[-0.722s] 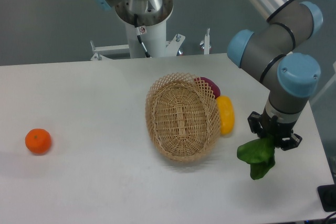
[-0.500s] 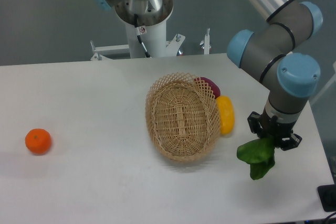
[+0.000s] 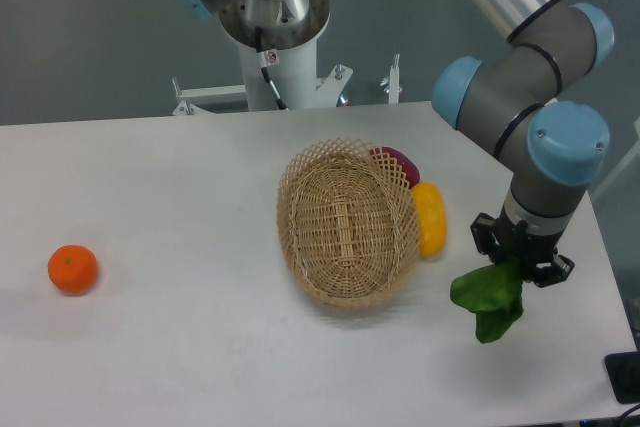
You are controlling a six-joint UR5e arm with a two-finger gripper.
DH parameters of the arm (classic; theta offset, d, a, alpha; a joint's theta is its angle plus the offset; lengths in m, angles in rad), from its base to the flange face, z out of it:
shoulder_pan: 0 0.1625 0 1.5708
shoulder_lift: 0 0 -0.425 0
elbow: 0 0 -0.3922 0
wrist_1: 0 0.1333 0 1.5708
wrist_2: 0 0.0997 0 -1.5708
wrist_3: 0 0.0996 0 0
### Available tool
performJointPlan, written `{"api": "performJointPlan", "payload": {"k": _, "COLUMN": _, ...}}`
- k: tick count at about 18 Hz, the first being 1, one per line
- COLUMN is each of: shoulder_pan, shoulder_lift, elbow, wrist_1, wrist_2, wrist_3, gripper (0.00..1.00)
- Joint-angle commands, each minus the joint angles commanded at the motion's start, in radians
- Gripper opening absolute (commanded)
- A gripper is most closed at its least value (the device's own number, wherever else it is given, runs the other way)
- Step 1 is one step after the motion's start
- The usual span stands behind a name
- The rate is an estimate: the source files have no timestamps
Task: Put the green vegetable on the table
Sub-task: 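Swing the held green vegetable toward the yellow item beside the basket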
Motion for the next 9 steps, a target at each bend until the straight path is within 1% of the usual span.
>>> {"api": "performJointPlan", "payload": {"k": 2, "shoulder_pan": -0.002, "shoulder_lift": 0.018, "elbow": -0.020, "wrist_1": -0.008, "wrist_2": -0.008, "wrist_3": -0.049, "gripper": 0.27}}
{"api": "performJointPlan", "payload": {"k": 4, "shoulder_pan": -0.003, "shoulder_lift": 0.032, "elbow": -0.038, "wrist_1": -0.024, "wrist_2": -0.009, "wrist_3": -0.063, "gripper": 0.27}}
{"api": "performJointPlan", "payload": {"k": 9, "shoulder_pan": -0.023, "shoulder_lift": 0.040, "elbow": -0.040, "wrist_1": -0.069, "wrist_2": -0.009, "wrist_3": -0.068, "gripper": 0.27}}
